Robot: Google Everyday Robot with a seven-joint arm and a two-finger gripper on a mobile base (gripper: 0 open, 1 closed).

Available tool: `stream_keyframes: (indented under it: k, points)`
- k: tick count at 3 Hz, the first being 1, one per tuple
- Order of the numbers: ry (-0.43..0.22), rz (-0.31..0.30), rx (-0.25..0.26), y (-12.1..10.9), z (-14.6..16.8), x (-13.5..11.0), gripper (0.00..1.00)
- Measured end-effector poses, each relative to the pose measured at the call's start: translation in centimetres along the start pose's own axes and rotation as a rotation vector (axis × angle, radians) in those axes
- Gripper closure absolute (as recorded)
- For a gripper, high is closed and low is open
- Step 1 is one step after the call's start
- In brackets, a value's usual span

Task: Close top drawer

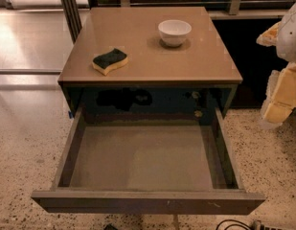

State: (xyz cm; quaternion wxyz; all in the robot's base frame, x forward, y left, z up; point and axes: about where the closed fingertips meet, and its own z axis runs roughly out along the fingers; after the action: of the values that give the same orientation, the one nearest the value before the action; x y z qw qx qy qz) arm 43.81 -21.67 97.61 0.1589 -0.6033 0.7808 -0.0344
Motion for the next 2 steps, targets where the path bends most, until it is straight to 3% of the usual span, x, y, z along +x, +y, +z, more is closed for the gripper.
stream_keyframes:
  k: [1,2]
  points:
    - [-0.001,0.003,0.002,0.1,0.3,0.0,0.04]
    - [-0.005,0.015,0.007,0.9,1.8,0.3,0.27]
